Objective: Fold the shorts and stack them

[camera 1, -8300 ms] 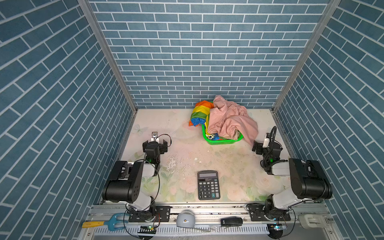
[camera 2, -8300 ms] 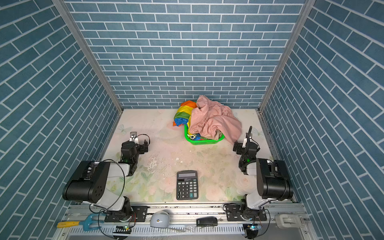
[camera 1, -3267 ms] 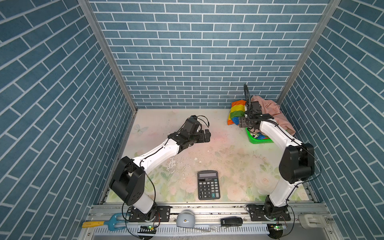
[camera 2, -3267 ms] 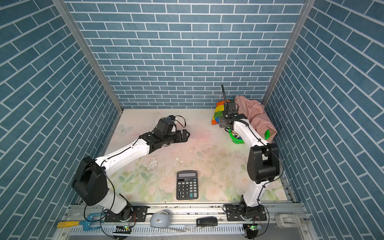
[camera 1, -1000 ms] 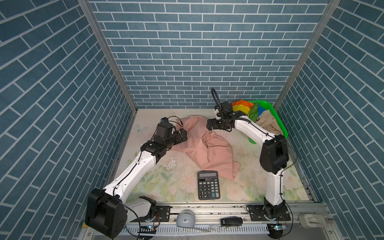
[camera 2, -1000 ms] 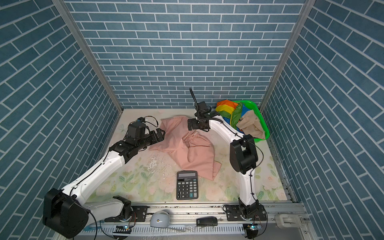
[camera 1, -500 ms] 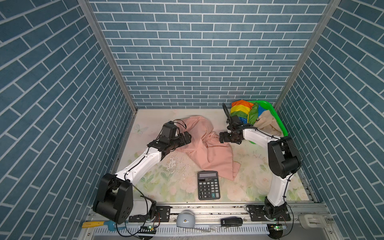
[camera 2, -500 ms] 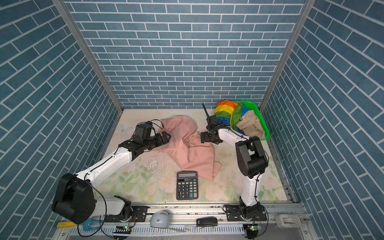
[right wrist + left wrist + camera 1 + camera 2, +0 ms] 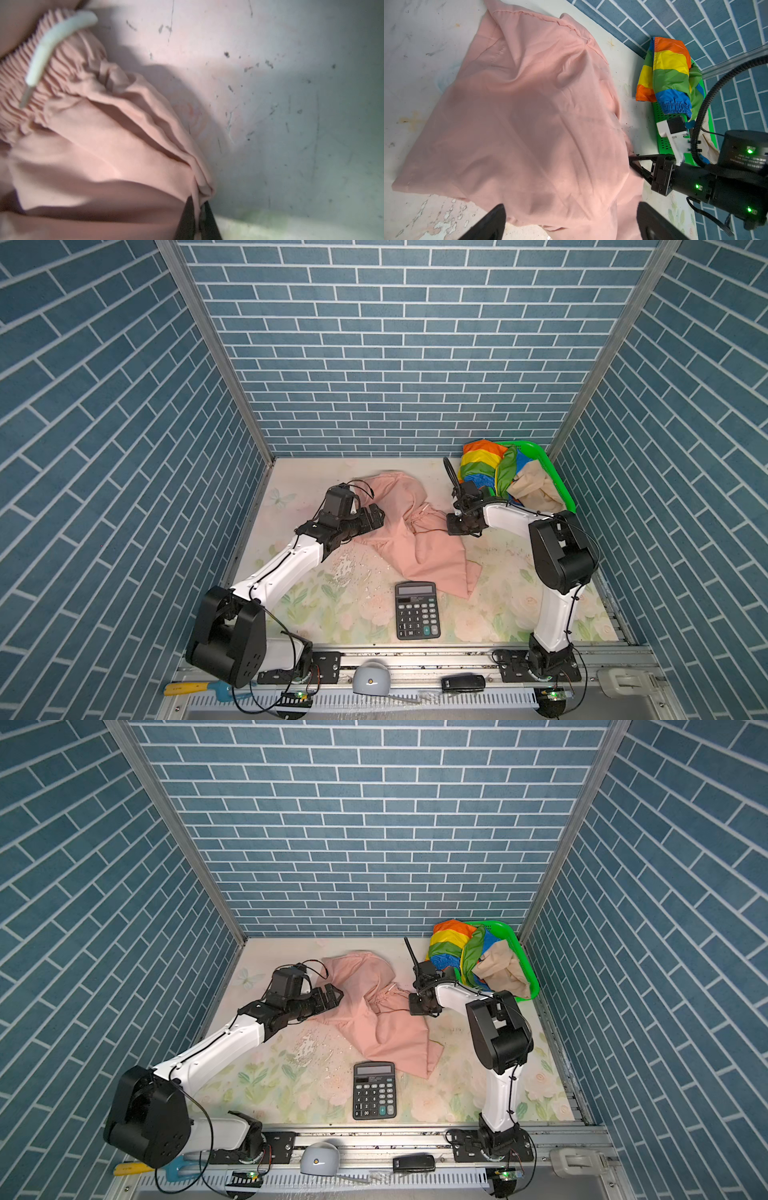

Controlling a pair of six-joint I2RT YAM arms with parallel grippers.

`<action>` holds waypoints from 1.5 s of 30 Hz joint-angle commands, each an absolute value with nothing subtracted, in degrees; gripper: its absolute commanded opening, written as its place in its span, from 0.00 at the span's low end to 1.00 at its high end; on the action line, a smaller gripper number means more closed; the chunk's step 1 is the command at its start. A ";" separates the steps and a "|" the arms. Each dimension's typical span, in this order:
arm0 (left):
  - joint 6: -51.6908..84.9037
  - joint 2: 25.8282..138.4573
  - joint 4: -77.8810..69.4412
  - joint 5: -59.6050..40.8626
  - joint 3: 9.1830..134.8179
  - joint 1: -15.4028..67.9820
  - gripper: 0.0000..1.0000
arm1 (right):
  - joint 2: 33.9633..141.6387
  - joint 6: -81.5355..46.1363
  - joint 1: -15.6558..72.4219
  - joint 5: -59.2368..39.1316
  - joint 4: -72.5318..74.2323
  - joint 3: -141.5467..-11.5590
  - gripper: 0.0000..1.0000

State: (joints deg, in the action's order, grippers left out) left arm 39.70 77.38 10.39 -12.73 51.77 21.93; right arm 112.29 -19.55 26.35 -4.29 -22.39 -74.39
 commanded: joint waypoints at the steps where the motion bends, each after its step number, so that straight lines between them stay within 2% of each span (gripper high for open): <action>1: 39.58 77.27 10.54 -12.83 51.76 22.21 0.99 | 112.93 -19.18 26.46 -4.60 -24.35 -82.43 0.00; 4: 39.72 76.95 11.04 -12.68 52.41 22.18 1.00 | 113.86 -18.57 26.44 -3.70 -28.33 -92.26 0.00; 9: 39.60 77.46 11.94 -12.99 56.38 22.07 1.00 | 117.67 -18.53 26.44 -2.44 -35.61 -115.97 0.00; 13: 38.60 79.09 14.65 -13.17 63.09 22.07 1.00 | 116.79 -18.01 28.34 -7.01 -35.67 -130.25 0.00; 16: 38.69 79.97 14.65 -12.92 65.95 22.13 1.00 | 113.25 -12.18 31.14 -12.95 -33.17 -133.17 0.00; 18: 39.18 80.60 14.09 -13.24 66.95 22.12 1.00 | 109.90 -9.37 32.21 -18.33 -31.85 -129.20 0.00; 21: 40.28 81.22 12.33 -14.33 66.58 22.08 0.99 | 102.94 -9.63 32.26 -23.35 -23.68 -112.41 0.00; 25: 40.98 81.64 11.19 -14.86 64.95 21.75 1.00 | 100.15 -9.45 32.19 -21.37 -20.58 -96.55 0.00; 33: 44.25 82.16 8.05 -17.61 60.79 21.20 1.00 | 100.80 -11.71 32.26 -15.92 -23.15 -83.97 0.00; 38: 46.30 82.41 5.66 -18.81 58.87 21.20 0.99 | 100.59 -10.79 32.28 -14.98 -27.53 -79.84 0.21; 42: 48.62 84.32 2.82 -21.19 58.14 21.56 0.99 | 95.38 -12.40 32.26 -14.39 -25.57 -70.32 0.39; 45: 49.50 86.94 1.60 -22.00 59.57 22.69 1.00 | 89.68 -13.69 32.08 -14.66 -23.16 -63.28 0.58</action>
